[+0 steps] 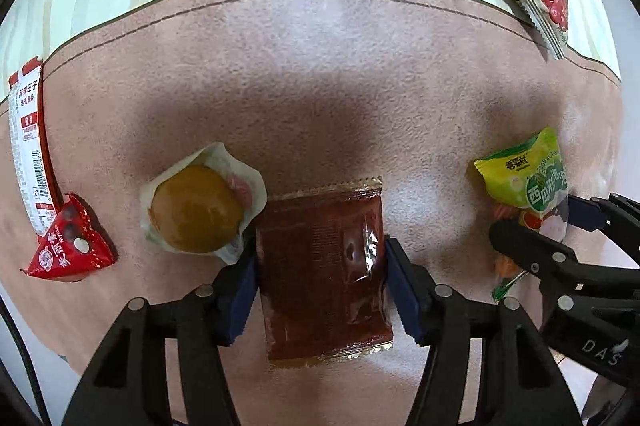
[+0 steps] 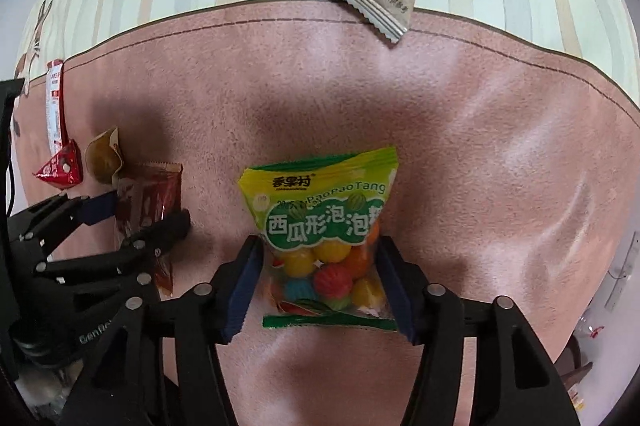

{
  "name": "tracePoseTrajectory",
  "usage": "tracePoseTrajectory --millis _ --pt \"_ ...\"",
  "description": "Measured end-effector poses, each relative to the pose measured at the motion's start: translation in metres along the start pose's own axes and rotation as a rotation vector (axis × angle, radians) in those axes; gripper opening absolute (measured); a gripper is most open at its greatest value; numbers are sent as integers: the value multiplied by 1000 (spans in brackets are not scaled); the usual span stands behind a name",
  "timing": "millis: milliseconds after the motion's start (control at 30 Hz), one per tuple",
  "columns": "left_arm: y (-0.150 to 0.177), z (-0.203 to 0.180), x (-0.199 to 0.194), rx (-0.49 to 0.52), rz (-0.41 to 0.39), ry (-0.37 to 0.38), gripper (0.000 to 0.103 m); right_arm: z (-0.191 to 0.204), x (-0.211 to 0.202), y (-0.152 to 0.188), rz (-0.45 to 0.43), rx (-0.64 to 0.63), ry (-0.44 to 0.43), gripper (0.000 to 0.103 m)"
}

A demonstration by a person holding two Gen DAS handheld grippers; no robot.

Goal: Organize snacks
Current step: 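Lift both held packs and carry them over the box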

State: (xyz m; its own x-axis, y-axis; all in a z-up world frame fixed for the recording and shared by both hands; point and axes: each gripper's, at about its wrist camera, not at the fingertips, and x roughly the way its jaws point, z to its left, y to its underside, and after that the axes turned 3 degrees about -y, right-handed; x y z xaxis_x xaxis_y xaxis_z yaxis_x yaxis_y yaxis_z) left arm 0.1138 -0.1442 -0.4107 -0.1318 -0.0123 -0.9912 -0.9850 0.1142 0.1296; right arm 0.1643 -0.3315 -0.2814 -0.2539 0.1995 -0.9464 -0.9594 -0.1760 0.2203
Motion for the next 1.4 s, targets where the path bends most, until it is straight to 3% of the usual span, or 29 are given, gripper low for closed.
tracePoseTrajectory --millis 167,433,733,900,1133,1400 --pt "-19 -2 9 4 0 -3 58 20 17 -2 -3 -14 26 65" --pt "-6 -21 7 1 -24 -10 54 70 41 5 -42 -91 117 57" --pt "-2 -28 -6 -5 -25 -7 54 64 32 5 -52 -106 99 56" --pt "-1 -29 -16 -9 -23 5 54 34 7 5 -59 -105 56 56" --pt "8 -26 -68 -7 -79 39 54 14 -36 17 -100 -88 -73 56" --pt "-15 -4 -177 -29 -268 116 54 21 -130 9 -257 -111 -219 56"
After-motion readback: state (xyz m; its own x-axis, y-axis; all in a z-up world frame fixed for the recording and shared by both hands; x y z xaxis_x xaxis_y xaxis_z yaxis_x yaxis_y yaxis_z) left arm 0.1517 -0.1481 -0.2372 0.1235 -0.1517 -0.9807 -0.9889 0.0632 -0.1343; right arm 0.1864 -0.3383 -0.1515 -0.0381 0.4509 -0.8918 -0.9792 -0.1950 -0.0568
